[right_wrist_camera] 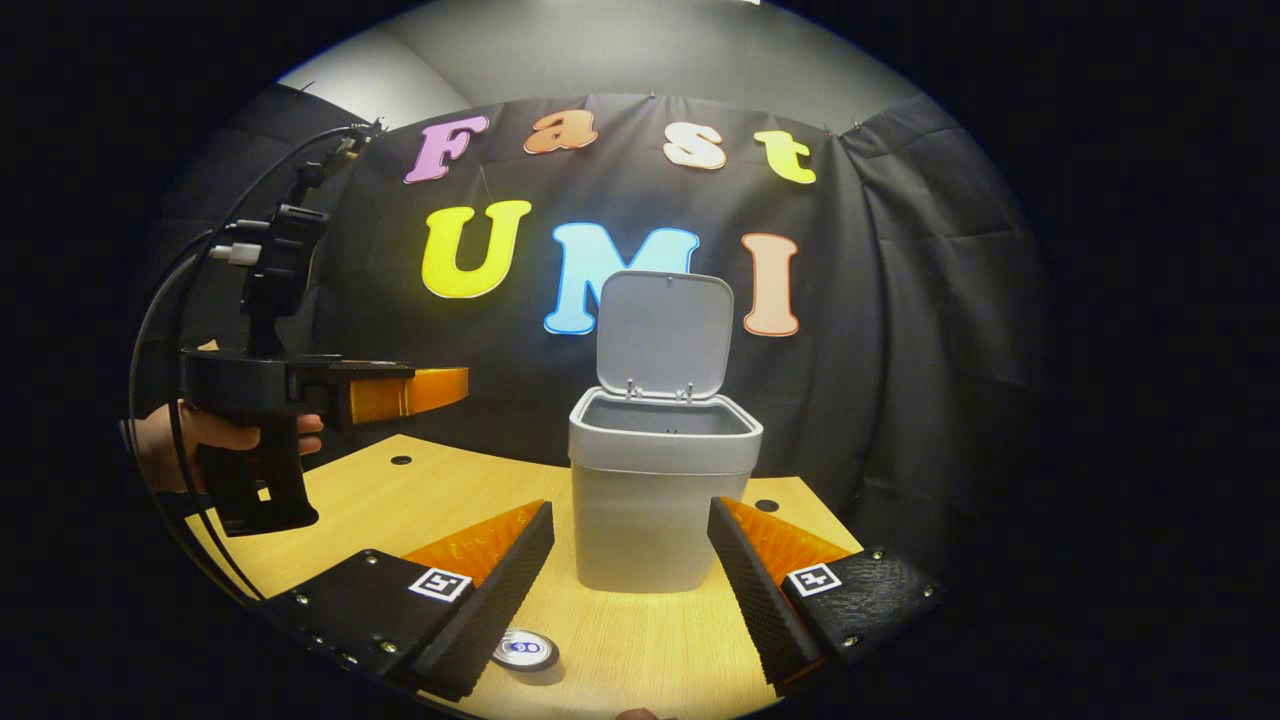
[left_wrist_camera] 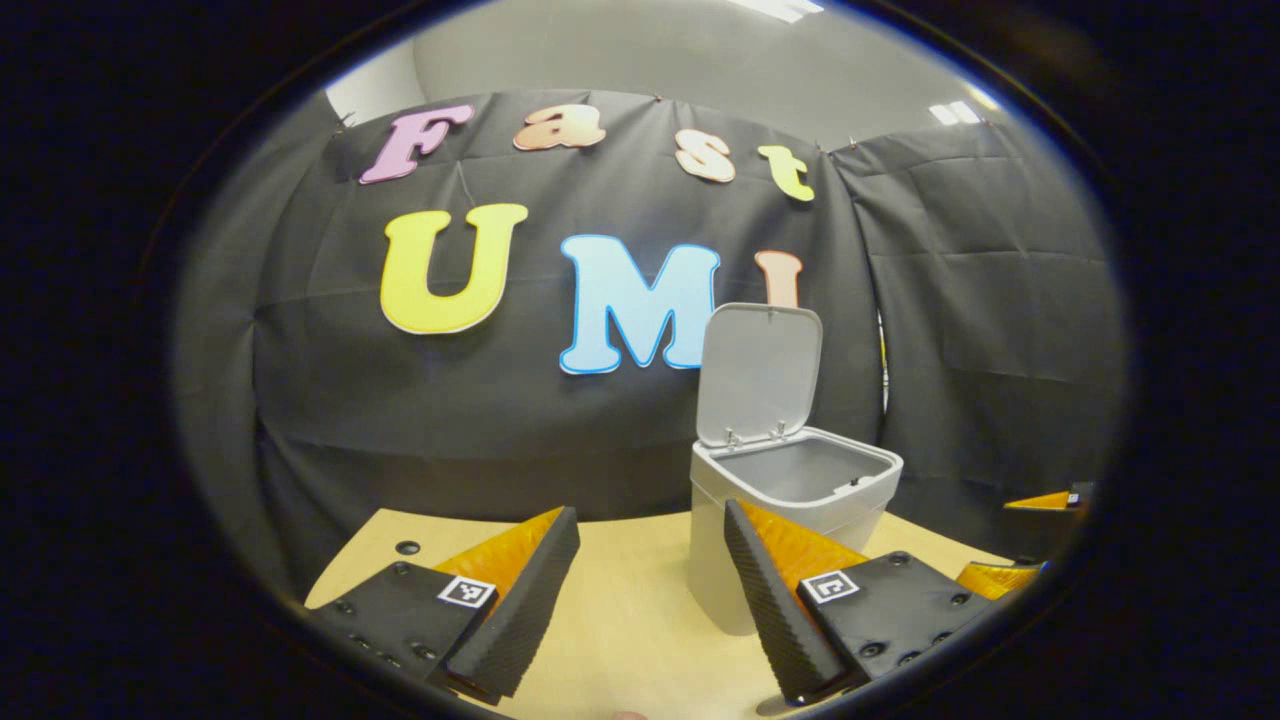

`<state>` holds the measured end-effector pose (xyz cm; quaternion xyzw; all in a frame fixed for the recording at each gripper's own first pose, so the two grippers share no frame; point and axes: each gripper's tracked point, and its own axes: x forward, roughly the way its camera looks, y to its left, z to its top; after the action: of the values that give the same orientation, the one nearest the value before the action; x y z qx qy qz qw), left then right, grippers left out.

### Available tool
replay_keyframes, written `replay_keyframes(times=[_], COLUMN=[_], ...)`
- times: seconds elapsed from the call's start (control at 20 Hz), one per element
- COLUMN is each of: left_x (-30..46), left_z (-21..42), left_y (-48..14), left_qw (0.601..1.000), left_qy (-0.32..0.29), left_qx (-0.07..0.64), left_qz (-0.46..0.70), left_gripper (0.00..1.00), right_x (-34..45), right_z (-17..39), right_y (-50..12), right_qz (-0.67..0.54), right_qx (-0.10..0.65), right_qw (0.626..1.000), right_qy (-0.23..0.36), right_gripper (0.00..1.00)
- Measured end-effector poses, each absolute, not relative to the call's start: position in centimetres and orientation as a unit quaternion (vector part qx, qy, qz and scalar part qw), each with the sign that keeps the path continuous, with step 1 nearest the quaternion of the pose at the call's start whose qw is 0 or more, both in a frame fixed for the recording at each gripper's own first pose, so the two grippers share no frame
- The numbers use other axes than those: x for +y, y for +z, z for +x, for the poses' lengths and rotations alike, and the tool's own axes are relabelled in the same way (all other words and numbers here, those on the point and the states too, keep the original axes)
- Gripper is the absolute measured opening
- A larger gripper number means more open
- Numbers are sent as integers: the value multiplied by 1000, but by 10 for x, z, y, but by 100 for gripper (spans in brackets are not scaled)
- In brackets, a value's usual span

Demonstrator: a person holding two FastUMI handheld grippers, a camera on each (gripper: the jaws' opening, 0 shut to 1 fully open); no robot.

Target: Press the lid of the desktop garbage bin to open it, pick up the crumpled paper on the desktop and throw it into the bin, then pick up the pop can on the desktop and drop it into the bin, and finally close the garbage bin lid.

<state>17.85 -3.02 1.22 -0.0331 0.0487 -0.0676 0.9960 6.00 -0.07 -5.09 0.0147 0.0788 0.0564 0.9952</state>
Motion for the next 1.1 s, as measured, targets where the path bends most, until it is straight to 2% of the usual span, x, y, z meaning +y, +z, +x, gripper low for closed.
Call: replay_keyframes(times=[0.05,0.1,0.15,0.3,0.35,0.4,1.1], left_x=[-26,-21,-17,-7,-3,1,45], left_z=[174,169,165,152,147,143,95], left_y=[11,10,10,5,4,1,-16], left_qw=[996,996,997,997,997,997,997], left_qy=[-63,-58,-53,-41,-37,-32,21], left_qx=[50,50,49,52,54,55,64], left_qz=[-35,-37,-39,-43,-44,-45,-25], left_gripper=[95,95,100,100,95,95,96], right_x=[3,6,10,22,27,31,78], right_z=[59,59,58,55,54,54,53], right_y=[-53,-55,-57,-68,-72,-76,-149], right_qz=[13,12,11,9,8,7,9], right_qx=[82,84,87,101,106,110,206], right_qw=[995,994,993,991,989,988,964], right_qy=[62,68,73,92,98,105,170], right_gripper=[99,100,100,99,99,99,99])
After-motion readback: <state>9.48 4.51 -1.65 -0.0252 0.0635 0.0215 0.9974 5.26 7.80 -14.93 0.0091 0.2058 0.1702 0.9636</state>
